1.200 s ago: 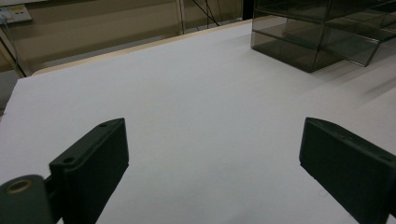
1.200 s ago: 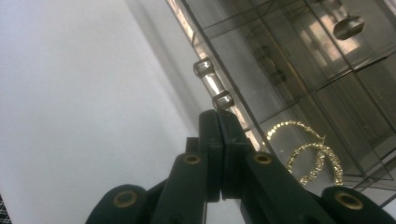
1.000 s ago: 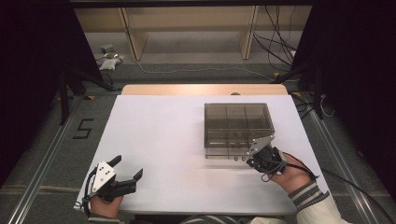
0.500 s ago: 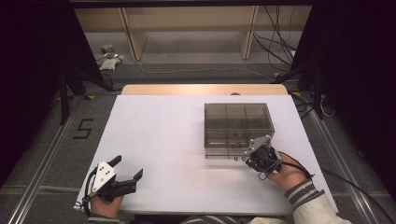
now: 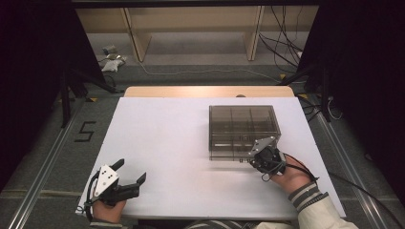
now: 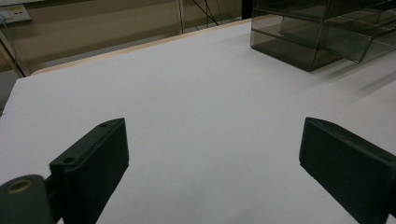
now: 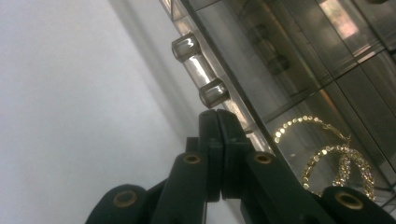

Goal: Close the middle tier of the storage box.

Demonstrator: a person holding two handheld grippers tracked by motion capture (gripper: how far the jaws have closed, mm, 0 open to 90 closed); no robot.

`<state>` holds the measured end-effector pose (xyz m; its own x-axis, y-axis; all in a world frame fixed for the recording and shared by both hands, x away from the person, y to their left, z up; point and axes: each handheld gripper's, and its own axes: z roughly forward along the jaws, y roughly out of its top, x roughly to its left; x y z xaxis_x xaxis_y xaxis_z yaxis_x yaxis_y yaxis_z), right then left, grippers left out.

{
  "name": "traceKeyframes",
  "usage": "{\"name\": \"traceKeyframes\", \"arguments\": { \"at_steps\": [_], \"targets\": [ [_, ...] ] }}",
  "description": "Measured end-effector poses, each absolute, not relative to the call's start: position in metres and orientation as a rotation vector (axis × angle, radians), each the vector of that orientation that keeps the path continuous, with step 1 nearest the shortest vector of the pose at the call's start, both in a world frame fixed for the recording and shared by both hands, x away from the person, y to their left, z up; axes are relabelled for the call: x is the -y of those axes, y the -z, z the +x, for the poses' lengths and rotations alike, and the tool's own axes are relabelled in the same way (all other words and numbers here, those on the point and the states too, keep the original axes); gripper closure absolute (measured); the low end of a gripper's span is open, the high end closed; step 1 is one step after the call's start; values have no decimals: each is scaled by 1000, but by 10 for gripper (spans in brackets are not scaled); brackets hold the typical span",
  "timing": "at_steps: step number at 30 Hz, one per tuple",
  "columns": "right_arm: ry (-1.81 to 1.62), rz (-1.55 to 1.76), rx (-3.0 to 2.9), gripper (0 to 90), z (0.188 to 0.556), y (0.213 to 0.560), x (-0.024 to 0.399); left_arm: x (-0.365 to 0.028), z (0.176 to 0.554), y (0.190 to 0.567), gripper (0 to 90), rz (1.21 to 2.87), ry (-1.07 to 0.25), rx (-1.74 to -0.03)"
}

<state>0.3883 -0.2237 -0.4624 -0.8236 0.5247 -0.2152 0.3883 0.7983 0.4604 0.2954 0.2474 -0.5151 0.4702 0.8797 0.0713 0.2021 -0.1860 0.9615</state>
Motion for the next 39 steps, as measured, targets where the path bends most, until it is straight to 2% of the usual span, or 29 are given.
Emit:
{"name": "traceKeyframes", "arguments": {
  "at_steps": [39],
  "targets": [
    [-715,917,-2475,893,431,467,223,-246,297,516,79,1674,-805,-939]
  ]
}}
